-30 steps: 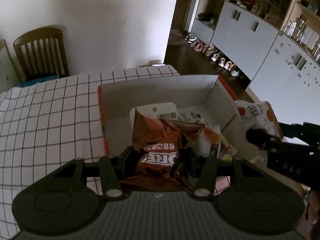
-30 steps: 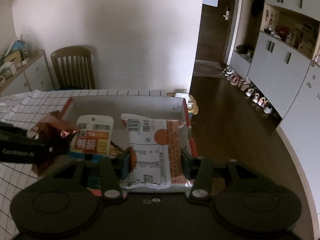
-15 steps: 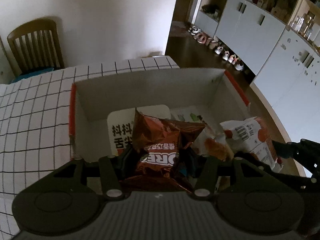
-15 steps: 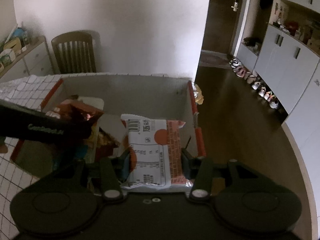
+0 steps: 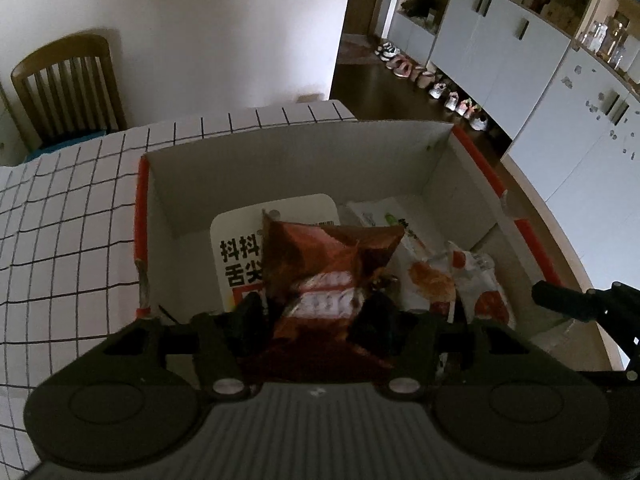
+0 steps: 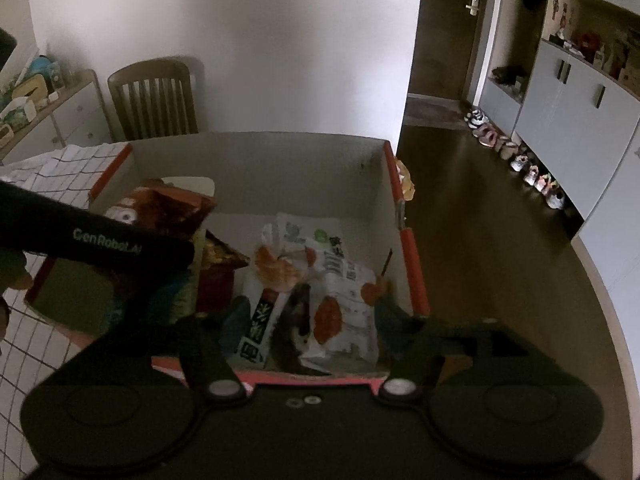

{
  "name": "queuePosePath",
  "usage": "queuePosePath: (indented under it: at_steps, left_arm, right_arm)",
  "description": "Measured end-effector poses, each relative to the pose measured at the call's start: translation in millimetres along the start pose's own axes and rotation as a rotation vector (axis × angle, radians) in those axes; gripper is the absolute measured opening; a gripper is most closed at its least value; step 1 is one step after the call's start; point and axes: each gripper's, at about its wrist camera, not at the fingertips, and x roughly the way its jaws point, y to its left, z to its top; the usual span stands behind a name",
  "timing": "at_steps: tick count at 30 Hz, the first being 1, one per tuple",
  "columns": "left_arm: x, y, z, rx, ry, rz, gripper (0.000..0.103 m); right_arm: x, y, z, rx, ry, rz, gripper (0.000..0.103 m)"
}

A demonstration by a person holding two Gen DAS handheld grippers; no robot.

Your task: Organize snacks

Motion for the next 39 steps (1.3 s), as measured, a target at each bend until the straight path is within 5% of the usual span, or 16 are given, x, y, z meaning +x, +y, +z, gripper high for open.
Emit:
queuePosePath:
  at_steps: [16, 32, 35, 39]
  left_arm:
    - [-66.6, 5.7, -27.0, 0.069, -0.100, -0.073, 0.068]
    - [-157.0, 28.4, -63.2, 0.095, -0.259, -0.107, 0.085]
    - [-170.0, 33.8, -68.5, 0.069, -0.273, -0.120, 0.101]
    - [-183.1, 40.7, -75.4, 0.029, -0.289, -0.149, 0.103]
  right_arm:
    - [-69.2, 9.1, 0.7, 0.066, -0.127, 0.033, 0.088]
    - [-139.0, 30.3, -10.3, 0.103, -0.277, 0.090, 0.103]
    - [-148.2, 34.6, -14.2, 0.102, -0.293, 0.081, 0.103]
    - [-158.3, 38.4, -19.8, 0.118, -0.310, 0.074, 0.103]
